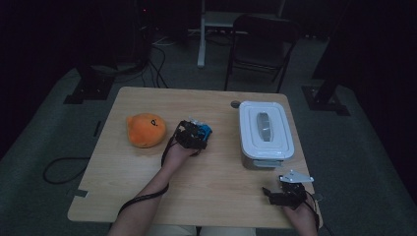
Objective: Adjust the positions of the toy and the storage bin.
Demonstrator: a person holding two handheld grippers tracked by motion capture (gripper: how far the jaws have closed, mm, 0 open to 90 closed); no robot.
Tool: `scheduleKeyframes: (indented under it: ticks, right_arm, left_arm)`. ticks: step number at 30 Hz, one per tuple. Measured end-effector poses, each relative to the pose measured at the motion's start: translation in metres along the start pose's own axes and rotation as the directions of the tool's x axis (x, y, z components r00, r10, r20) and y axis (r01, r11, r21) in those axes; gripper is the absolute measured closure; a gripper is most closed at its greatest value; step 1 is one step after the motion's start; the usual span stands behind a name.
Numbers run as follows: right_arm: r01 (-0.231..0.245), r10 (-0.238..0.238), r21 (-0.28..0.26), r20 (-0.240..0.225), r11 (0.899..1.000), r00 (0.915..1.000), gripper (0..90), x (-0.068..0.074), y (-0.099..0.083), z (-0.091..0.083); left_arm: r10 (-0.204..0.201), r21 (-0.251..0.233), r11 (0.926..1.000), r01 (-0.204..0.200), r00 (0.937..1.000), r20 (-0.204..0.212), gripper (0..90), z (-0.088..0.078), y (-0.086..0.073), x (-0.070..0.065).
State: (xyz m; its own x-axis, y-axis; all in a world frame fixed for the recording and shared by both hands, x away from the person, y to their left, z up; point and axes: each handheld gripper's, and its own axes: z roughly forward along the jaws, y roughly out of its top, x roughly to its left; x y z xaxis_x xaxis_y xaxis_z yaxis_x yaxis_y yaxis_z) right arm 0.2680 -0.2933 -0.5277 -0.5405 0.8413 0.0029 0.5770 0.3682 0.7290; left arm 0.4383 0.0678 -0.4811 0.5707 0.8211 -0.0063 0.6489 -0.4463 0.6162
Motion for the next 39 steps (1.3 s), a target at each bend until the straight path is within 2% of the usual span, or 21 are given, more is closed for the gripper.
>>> scheduleKeyframes:
  ticks: [4,6,10,15,16,19,23,27,29,30,31,32,33,34,36,37,38,39]
  right_arm:
    - [0.0,0.0,0.0,0.0,1.0,1.0,15.3,0.0,0.0,0.0]
    - [0.0,0.0,0.0,0.0,1.0,1.0,15.2,0.0,0.0,0.0]
    - [0.0,0.0,0.0,0.0,1.0,1.0,15.2,0.0,0.0,0.0]
    - [0.0,0.0,0.0,0.0,1.0,1.0,15.3,0.0,0.0,0.0]
    - [0.0,0.0,0.0,0.0,1.0,1.0,15.3,0.0,0.0,0.0]
    - [0.0,0.0,0.0,0.0,1.0,1.0,15.2,0.0,0.0,0.0]
    - [0.0,0.0,0.0,0.001,1.0,1.0,15.2,0.0,0.0,0.0]
    - [-0.005,0.005,0.0,0.004,1.0,1.0,15.2,0.0,0.0,0.0]
    - [-0.005,0.005,0.0,0.004,1.0,1.0,15.2,0.0,0.0,0.0]
    - [-0.005,0.005,0.0,0.004,1.0,1.0,15.2,0.0,0.0,0.0]
    - [-0.005,0.005,0.0,0.003,1.0,1.0,15.2,0.0,0.0,0.0]
    - [-0.005,0.005,0.0,0.004,1.0,1.0,15.2,0.0,0.0,0.0]
    - [-0.005,0.005,0.0,0.004,1.0,1.0,15.2,0.0,0.0,0.0]
    - [-0.005,0.005,0.0,0.003,1.0,1.0,15.2,0.0,0.0,0.0]
    - [-0.005,0.005,0.0,0.004,1.0,1.0,15.3,0.0,0.0,0.0]
    - [-0.004,0.004,0.0,0.004,1.0,1.0,15.2,0.0,0.0,0.0]
    - [-0.005,0.005,0.0,0.003,1.0,1.0,15.2,0.0,0.0,0.0]
    - [-0.005,0.005,0.0,0.004,1.0,1.0,15.2,0.0,0.0,0.0]
  left_arm:
    - [0.045,0.002,0.999,-0.045,0.999,0.007,25.9,-0.014,-0.005,0.0]
    - [0.045,0.0,0.999,-0.045,0.9987,0.024,25.9,-0.021,-0.008,0.002]
    - [0.071,-0.014,0.9974,-0.071,0.997,0.029,25.9,-0.038,-0.015,0.004]
    - [0.112,-0.035,0.9932,-0.111,0.9927,0.043,25.8,-0.056,-0.024,0.006]
    - [0.12,-0.025,0.9926,-0.119,0.9914,0.052,25.8,-0.059,-0.026,0.006]
    - [0.154,-0.017,0.9881,-0.153,0.9863,0.06,25.8,-0.068,-0.034,0.005]
    - [0.178,-0.02,0.984,-0.177,0.9814,0.072,25.8,-0.077,-0.045,0.003]
    - [0.22,-0.035,0.9754,-0.218,0.9701,0.102,25.8,-0.084,-0.059,0.003]
    - [0.221,-0.027,0.9753,-0.219,0.9669,0.128,25.8,-0.086,-0.066,0.004]
    - [0.235,-0.036,0.972,-0.232,0.9659,0.109,25.8,-0.088,-0.07,0.003]
    - [0.245,-0.031,0.9694,-0.243,0.9633,0.109,25.8,-0.089,-0.073,0.002]
    - [0.254,-0.03,0.9671,-0.253,0.9598,0.119,25.8,-0.09,-0.076,0.002]
    - [0.251,-0.037,0.9679,-0.248,0.9599,0.124,25.8,-0.092,-0.08,0.002]
    - [0.267,-0.041,0.9637,-0.264,0.9553,0.127,25.8,-0.094,-0.084,0.002]
    - [0.281,-0.053,0.9596,-0.276,0.9531,0.114,25.8,-0.097,-0.09,0.0]
    - [0.291,-0.075,0.9557,-0.285,0.9514,0.101,25.8,-0.1,-0.094,-0.001]
    - [0.285,-0.076,0.9579,-0.277,0.9512,0.12,25.8,-0.101,-0.096,0.0]
    - [0.298,-0.08,0.9539,-0.289,0.9452,0.134,25.8,-0.103,-0.098,0.0]
